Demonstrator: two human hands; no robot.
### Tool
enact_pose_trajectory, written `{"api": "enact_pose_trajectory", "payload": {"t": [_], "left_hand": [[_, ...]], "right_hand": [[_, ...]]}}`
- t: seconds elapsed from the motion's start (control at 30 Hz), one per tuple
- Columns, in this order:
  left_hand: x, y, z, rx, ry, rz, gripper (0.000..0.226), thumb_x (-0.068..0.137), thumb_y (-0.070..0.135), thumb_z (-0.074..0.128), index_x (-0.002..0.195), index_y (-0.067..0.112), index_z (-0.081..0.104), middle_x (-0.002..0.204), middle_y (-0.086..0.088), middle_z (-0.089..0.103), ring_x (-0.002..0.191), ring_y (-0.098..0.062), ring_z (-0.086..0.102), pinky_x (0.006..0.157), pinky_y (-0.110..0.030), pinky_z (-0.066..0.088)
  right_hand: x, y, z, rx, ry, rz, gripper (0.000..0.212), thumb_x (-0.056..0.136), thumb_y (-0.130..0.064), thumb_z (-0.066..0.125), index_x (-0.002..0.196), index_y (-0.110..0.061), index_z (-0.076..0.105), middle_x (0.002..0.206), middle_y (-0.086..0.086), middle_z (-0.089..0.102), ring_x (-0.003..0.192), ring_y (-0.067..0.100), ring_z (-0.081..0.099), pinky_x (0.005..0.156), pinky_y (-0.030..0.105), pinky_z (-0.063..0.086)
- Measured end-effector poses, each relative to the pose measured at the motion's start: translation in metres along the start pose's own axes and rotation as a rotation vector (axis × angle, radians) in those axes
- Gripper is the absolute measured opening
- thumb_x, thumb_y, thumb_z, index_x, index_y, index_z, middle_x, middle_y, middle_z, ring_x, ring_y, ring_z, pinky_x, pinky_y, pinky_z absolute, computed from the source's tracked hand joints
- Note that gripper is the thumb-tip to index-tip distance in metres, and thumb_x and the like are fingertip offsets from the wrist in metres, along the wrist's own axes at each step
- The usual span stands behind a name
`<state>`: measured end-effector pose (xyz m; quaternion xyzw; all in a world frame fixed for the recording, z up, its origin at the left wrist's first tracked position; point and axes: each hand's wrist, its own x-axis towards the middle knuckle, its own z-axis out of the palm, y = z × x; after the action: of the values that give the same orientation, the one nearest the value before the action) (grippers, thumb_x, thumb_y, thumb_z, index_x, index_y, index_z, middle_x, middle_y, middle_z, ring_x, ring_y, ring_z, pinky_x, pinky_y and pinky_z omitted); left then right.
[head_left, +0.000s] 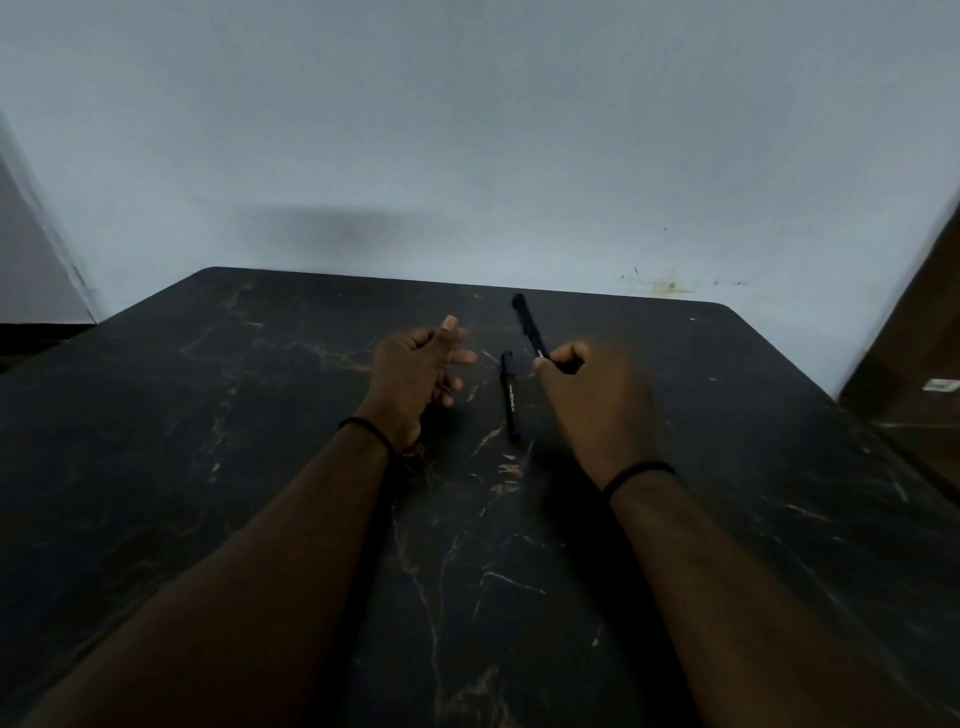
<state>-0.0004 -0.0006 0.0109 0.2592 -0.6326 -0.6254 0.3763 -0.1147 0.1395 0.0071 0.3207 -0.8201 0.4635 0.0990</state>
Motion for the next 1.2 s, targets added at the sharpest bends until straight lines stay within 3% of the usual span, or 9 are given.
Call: {"api": "enact_pose_trajectory", "payload": {"t": [0.1,0.2,0.27,0.4,0.57,0.73,1.07,1.2], "left_hand": [[0.0,-0.002,-0.001,0.049,-0.002,0.002,0.034,0.098,0.032,0.055,0.108,0.001,0.066,0.093,-0.015,0.071,0.053,-0.014,0.053,0.042,-0.021,0.044],[0.0,-0.003,0.0,0.087,-0.008,0.003,0.03,0.098,0.03,0.056,0.104,0.003,0.067,0.089,-0.013,0.071,0.051,-0.013,0.052,0.041,-0.021,0.043],[0.0,-0.003,0.001,0.098,-0.005,0.012,0.028,0.098,0.029,0.057,0.102,0.003,0.068,0.088,-0.013,0.071,0.049,-0.013,0.052,0.041,-0.021,0.043],[0.0,-0.005,0.002,0.113,0.004,0.024,0.026,0.097,0.028,0.059,0.099,0.004,0.069,0.084,-0.011,0.071,0.047,-0.012,0.051,0.04,-0.02,0.042],[0.001,-0.006,0.004,0.15,0.007,0.014,0.024,0.097,0.028,0.059,0.098,0.006,0.069,0.084,-0.009,0.071,0.047,-0.01,0.051,0.041,-0.02,0.041],[0.0,-0.006,0.005,0.168,0.014,0.016,0.026,0.097,0.029,0.059,0.101,0.005,0.069,0.084,-0.009,0.071,0.048,-0.01,0.051,0.04,-0.019,0.041],[0.0,-0.006,0.006,0.185,0.021,0.011,0.026,0.097,0.029,0.059,0.102,0.005,0.069,0.084,-0.009,0.071,0.047,-0.009,0.05,0.04,-0.019,0.041],[0.0,-0.006,0.006,0.181,0.027,0.019,0.026,0.097,0.028,0.06,0.102,0.005,0.069,0.082,-0.009,0.07,0.045,-0.009,0.049,0.039,-0.019,0.039]], "right_hand": [[0.004,0.006,-0.007,-0.049,-0.02,0.063,0.024,0.086,-0.039,0.069,0.07,-0.022,0.064,0.066,-0.009,0.063,0.061,0.006,0.057,0.053,0.022,0.038],[0.004,0.007,-0.005,-0.103,-0.106,0.078,0.032,0.085,-0.034,0.068,0.062,-0.013,0.062,0.061,0.001,0.063,0.06,0.019,0.061,0.059,0.033,0.052],[0.002,0.004,-0.003,-0.166,-0.16,0.063,0.04,0.084,-0.034,0.066,0.053,-0.01,0.055,0.056,0.005,0.057,0.057,0.025,0.059,0.061,0.037,0.053],[-0.004,-0.004,0.001,-0.271,-0.194,0.052,0.043,0.084,-0.033,0.064,0.051,-0.013,0.046,0.053,0.002,0.046,0.057,0.024,0.055,0.056,0.029,0.043],[-0.004,-0.013,0.007,-0.399,-0.202,0.029,0.03,0.086,-0.037,0.06,0.075,-0.01,0.068,0.067,0.003,0.057,0.069,0.026,0.059,0.062,0.027,0.043],[-0.004,-0.014,0.013,-0.411,-0.174,-0.019,0.035,0.09,-0.043,0.057,0.083,-0.012,0.071,0.085,0.006,0.07,0.084,0.028,0.067,0.073,0.034,0.053],[-0.003,-0.013,0.015,-0.381,-0.159,-0.014,0.037,0.092,-0.043,0.054,0.085,-0.012,0.071,0.085,0.007,0.069,0.086,0.029,0.067,0.076,0.035,0.054],[-0.003,-0.012,0.011,-0.304,-0.129,0.031,0.042,0.097,-0.043,0.047,0.074,-0.012,0.061,0.069,0.002,0.058,0.075,0.027,0.062,0.068,0.031,0.046]]}}
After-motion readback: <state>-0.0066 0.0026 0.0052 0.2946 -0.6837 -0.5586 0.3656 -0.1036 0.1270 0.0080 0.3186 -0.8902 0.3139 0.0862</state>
